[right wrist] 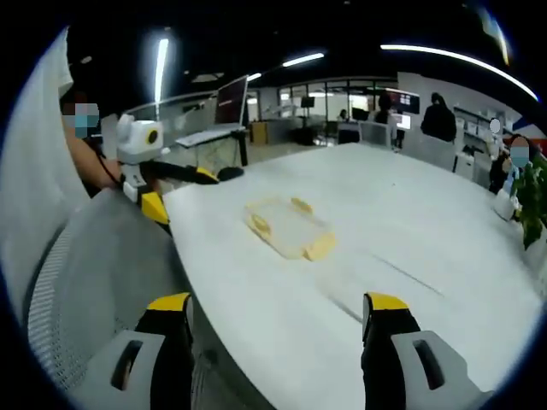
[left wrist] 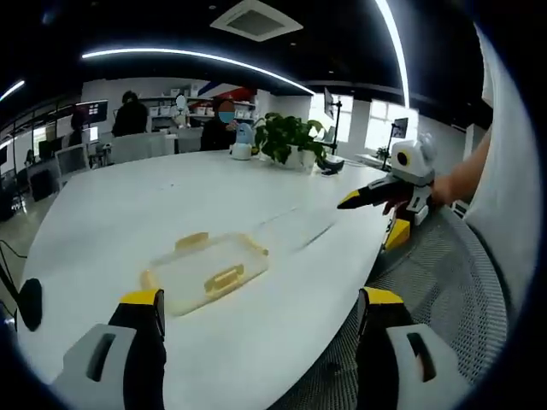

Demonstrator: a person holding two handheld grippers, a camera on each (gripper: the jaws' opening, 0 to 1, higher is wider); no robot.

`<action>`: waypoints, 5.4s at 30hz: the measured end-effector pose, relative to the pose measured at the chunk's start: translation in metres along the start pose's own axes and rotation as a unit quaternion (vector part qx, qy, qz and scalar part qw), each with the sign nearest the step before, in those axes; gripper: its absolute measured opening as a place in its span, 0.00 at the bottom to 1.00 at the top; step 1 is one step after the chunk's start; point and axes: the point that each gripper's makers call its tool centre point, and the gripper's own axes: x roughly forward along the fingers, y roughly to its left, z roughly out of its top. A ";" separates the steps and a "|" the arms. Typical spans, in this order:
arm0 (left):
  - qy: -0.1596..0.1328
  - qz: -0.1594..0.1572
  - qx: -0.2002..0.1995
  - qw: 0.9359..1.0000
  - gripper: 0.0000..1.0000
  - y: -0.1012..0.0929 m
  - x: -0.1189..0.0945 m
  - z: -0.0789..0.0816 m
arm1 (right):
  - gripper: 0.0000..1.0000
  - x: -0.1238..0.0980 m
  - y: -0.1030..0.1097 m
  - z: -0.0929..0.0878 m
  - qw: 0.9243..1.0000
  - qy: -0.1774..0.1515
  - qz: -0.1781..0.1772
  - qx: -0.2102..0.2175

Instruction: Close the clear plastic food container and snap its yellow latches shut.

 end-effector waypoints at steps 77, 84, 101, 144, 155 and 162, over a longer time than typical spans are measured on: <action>0.033 -0.013 0.036 0.999 0.89 0.017 0.003 0.001 | 0.76 0.020 -0.014 0.025 0.997 0.023 0.031 -0.064; 0.043 -0.017 0.047 0.998 0.88 0.019 0.005 -0.001 | 0.76 0.025 -0.016 0.029 0.996 0.027 0.038 -0.075; 0.066 -0.023 0.066 0.995 0.87 0.028 0.011 -0.008 | 0.75 0.039 -0.019 0.036 0.994 0.035 0.052 -0.092; 0.109 -0.028 0.101 0.988 0.82 0.055 0.021 -0.017 | 0.71 0.070 -0.026 0.044 0.982 0.067 0.079 -0.156; 0.126 -0.037 0.127 0.983 0.81 0.064 0.026 -0.020 | 0.71 0.082 -0.031 0.045 0.978 0.086 0.091 -0.167; 0.135 -0.040 0.136 0.981 0.80 0.070 0.028 -0.021 | 0.70 0.090 -0.033 0.044 0.973 0.101 0.102 -0.178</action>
